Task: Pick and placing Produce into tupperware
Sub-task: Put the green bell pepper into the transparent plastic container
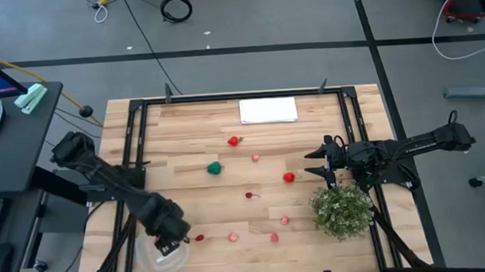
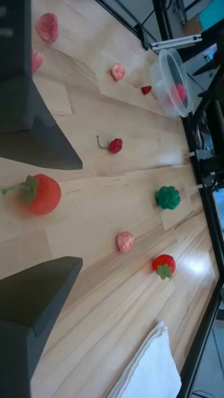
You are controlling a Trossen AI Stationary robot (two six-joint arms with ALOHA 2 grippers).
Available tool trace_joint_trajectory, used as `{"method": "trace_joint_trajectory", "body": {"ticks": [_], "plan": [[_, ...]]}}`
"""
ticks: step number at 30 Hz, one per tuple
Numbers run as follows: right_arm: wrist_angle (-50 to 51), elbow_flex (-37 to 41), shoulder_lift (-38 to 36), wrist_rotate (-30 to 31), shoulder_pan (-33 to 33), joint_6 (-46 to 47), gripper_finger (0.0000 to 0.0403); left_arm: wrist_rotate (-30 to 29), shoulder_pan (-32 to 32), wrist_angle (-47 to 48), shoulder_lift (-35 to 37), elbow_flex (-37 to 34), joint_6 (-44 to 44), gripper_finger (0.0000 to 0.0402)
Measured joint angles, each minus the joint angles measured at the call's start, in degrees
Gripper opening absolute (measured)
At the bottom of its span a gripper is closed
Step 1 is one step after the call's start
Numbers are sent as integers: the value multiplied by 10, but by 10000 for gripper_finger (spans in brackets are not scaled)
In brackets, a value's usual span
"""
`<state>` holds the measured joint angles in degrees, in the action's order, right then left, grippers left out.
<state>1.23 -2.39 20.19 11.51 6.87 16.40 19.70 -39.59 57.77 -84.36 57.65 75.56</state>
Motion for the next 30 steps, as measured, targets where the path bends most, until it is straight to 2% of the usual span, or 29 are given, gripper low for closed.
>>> {"method": "trace_joint_trajectory", "body": {"ticks": [7,14,16,19,25,30], "plan": [[0,0,0,0,0,0,250,-112,-35,-52,0,0,16,230],[0,0,0,0,0,0,250,-230,-6,-46,0,0,-103,208],[0,0,0,0,0,0,250,-243,16,-46,0,0,-134,206],[0,0,0,0,0,0,250,-265,52,-46,0,0,-205,206],[0,0,0,0,0,0,250,-386,142,-77,0,0,-403,209],[0,0,0,0,0,0,250,-396,215,-140,0,0,-634,226]]}}
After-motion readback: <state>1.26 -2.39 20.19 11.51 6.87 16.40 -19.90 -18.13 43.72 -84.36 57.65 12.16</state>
